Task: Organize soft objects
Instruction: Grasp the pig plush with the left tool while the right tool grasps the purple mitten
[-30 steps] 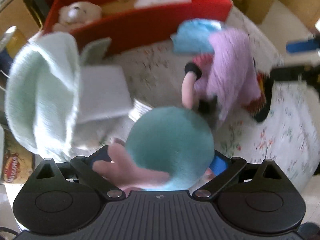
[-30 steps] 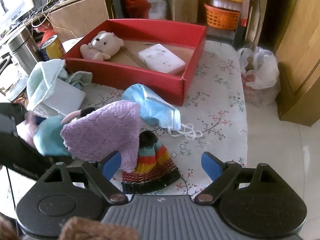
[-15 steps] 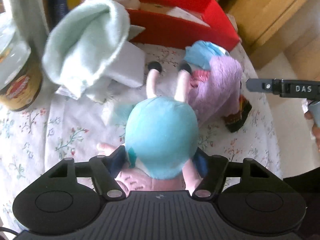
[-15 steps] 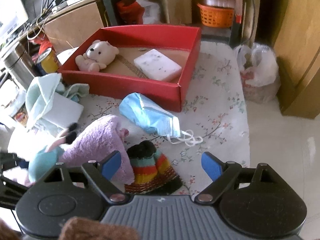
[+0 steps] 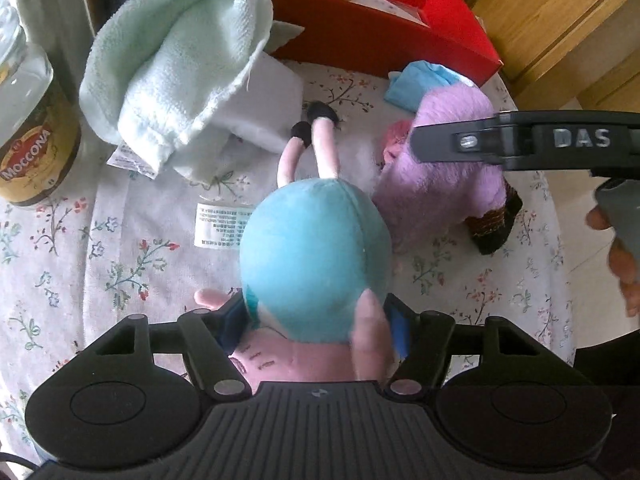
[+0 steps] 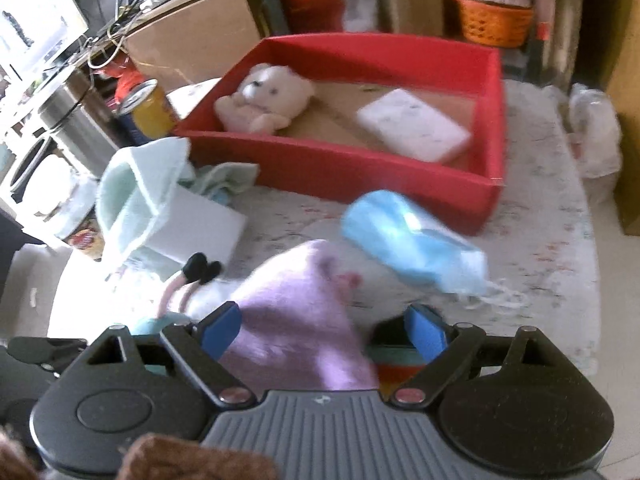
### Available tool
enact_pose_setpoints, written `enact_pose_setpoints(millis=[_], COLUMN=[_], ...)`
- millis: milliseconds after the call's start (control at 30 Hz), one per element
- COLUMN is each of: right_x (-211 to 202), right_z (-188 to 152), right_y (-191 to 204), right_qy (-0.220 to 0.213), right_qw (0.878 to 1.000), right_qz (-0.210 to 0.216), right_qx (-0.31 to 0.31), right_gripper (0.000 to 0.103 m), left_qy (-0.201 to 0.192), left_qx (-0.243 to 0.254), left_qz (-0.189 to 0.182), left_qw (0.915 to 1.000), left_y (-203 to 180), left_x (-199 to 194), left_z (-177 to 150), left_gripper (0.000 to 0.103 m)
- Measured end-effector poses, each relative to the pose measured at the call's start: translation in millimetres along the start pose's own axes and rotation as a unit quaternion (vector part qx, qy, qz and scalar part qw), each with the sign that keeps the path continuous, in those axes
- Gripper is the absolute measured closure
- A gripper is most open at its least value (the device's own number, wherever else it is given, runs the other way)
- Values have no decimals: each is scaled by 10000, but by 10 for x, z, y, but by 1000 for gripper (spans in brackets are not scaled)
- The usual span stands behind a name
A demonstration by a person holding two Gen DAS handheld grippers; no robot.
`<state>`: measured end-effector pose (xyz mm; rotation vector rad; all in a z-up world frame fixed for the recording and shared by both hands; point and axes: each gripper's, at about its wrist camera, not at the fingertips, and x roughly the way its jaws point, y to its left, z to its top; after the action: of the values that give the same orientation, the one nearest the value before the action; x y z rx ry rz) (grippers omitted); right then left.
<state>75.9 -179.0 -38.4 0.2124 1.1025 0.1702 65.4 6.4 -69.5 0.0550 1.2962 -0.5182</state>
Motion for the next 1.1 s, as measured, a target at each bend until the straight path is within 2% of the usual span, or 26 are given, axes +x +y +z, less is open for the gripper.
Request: enact_pose_setpoints(millis=[200, 233, 300, 333, 400, 533, 567, 600, 667, 700, 800, 933, 1100], right_x=[262, 286, 339, 366, 376, 342, 338, 336, 328, 327, 300, 230, -20], right_z=[-20, -36, -67, -81, -122, -207, -226, -243, -284, -295, -314, -373, -340], right_y=[81, 80, 49, 15, -50, -93, -81, -63, -73, -90, -114, -120, -272], right_qy=[420, 442, 542, 612, 660, 696, 707, 709, 693, 696, 768, 785, 495], right_qw=[9986, 9985, 9982, 9977, 9975, 9972, 9972, 9972, 9972, 9972, 9966, 9963, 9952], right_qz=[280, 285, 223, 225, 185, 238, 232, 227, 258, 282, 302, 339, 777], right_qx=[124, 118, 130, 160, 195, 124, 40, -49, -77, -44, -65, -91, 330], right_gripper=[42, 45, 63, 67, 81, 86, 87, 87, 87, 87, 87, 88, 95], left_qy=[40, 32, -6, -16, -42, -98, -79, -98, -187, -243, -288, -325, -561], left_qx=[231, 285, 325, 388, 598, 620, 610, 597, 544, 487, 119, 112, -381], left_qz=[-216, -183, -148, -168, -50, 119, 143, 215, 459, 595, 463, 601, 194], left_qw=[9995, 9994, 9994, 9991, 9982, 9980, 9980, 9979, 9973, 9967, 9984, 9976, 9975], left_y=[-50, -82, -129, -157, -217, -270, -272, -272, -266, -238, -135, -196, -136], left_x=[18, 25, 47, 71, 100, 118, 117, 108, 61, 25, -12, -60, -223], left_z=[-34, -47, -69, -81, -115, -125, -118, -112, -114, -111, -102, -126, -126], left_gripper=[15, 14, 9, 5, 6, 6, 7, 13, 29, 44, 45, 46, 46])
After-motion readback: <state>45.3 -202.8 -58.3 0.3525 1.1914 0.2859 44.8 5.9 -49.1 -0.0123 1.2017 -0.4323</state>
